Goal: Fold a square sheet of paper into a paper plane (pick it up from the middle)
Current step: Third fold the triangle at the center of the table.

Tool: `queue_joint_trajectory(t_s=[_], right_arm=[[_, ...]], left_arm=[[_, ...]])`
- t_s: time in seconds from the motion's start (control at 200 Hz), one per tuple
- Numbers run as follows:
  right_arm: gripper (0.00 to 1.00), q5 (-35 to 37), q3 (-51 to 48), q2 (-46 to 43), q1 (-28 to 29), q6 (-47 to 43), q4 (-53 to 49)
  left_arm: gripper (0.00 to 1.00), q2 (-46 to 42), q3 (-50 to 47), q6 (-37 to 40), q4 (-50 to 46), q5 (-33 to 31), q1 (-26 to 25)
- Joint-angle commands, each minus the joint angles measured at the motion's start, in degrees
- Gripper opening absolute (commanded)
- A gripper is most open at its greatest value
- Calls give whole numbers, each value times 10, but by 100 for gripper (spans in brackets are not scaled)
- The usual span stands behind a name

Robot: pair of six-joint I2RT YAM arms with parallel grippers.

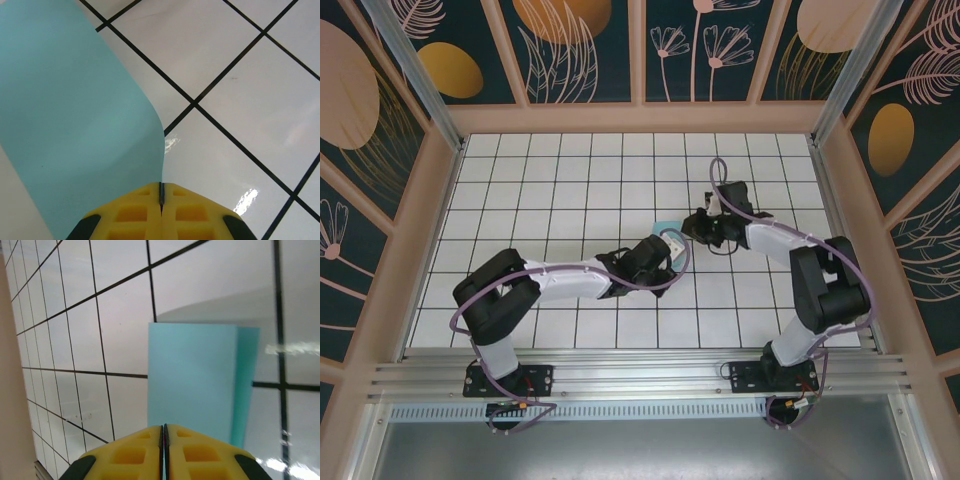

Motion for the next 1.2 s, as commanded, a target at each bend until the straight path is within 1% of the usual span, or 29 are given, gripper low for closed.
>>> queue_joint_trajectory(t_s=[0.0, 0.235, 0.37, 0.54, 0.656, 0.811, 1.196], right_arm=[[12, -14, 37, 40, 14, -30, -21], [11, 22, 97, 115, 32, -76, -74], [11, 29, 99, 137, 34, -97, -81], [10, 45, 98, 155, 35, -122, -95], [10, 52, 94, 156, 35, -135, -99], [10, 55, 94, 157, 35, -140, -102], [11, 54, 87, 155, 35, -134, -95]], left_arm=[[0, -17, -5, -13, 10, 45, 9], [0, -20, -6, -18, 5, 65, 20], [0, -18, -6, -22, 6, 87, 32], [0, -13, -6, -27, 8, 124, 58], [2, -8, -1, -26, 2, 137, 75], [3, 10, 14, -23, -12, 134, 86], [5, 32, 29, -17, -22, 73, 90]])
